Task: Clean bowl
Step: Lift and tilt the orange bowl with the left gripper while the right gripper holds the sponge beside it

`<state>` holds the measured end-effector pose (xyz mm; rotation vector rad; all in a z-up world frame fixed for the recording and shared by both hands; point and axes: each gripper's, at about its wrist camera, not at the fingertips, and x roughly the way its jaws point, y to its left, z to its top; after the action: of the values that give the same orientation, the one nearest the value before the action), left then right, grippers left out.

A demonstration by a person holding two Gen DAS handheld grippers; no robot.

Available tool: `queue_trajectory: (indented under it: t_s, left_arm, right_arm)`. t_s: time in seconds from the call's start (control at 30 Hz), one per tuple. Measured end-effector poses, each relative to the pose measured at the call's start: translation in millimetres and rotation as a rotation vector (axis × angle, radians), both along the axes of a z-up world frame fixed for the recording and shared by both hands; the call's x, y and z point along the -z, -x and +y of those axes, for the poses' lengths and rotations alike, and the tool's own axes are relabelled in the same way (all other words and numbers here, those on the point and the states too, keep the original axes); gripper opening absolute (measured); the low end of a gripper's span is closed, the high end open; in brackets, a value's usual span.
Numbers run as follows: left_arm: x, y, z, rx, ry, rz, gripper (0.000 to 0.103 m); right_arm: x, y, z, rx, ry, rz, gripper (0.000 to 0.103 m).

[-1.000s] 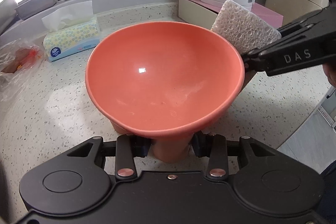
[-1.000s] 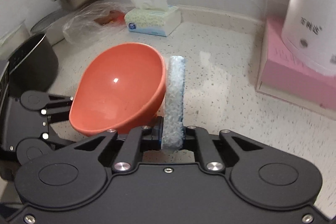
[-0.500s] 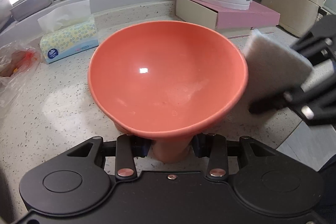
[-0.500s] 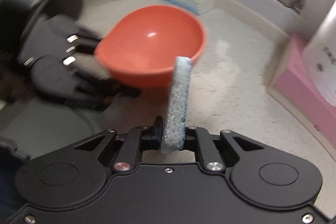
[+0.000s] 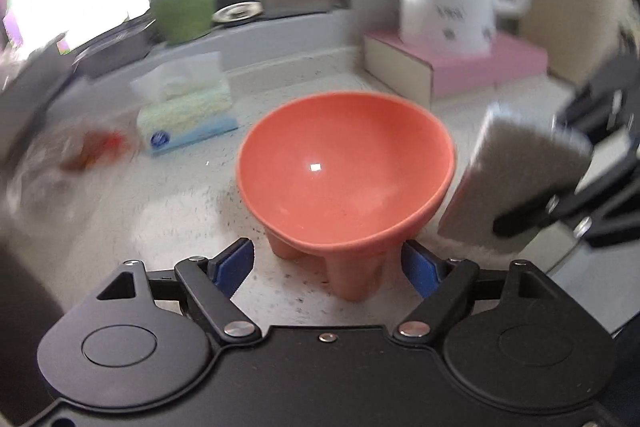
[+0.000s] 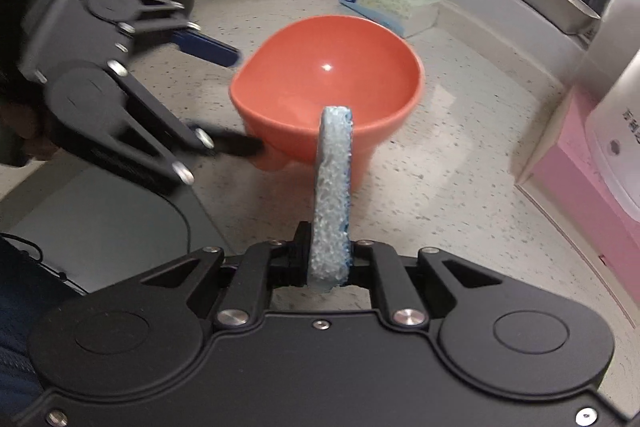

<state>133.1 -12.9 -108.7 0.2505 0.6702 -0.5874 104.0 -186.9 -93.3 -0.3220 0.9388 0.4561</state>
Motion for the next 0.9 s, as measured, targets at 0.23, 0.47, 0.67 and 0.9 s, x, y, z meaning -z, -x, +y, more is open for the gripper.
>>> queue_trajectory:
  t_s: [0.23,0.47,0.67,0.9]
  left_arm:
    - [-41,13,-30,0.091,-0.018,-0.063,0.078]
    - [-9,-15,-108,0.18,-0.267,-0.033,0.025]
    - [12,-31,-135,0.168,-0.406,0.049,0.014]
    - [-11,-43,-108,0.07,-0.113,0.067,0.011]
  right_arm:
    - [-4,-11,-34,0.054,-0.02,-0.002,0.012]
    - [-7,-18,-53,0.088,-0.029,-0.025,0.012]
    - [-6,-11,-69,0.144,-0.076,-0.035,0.012]
    - [-3,-5,-81,0.183,-0.136,-0.042,0.012]
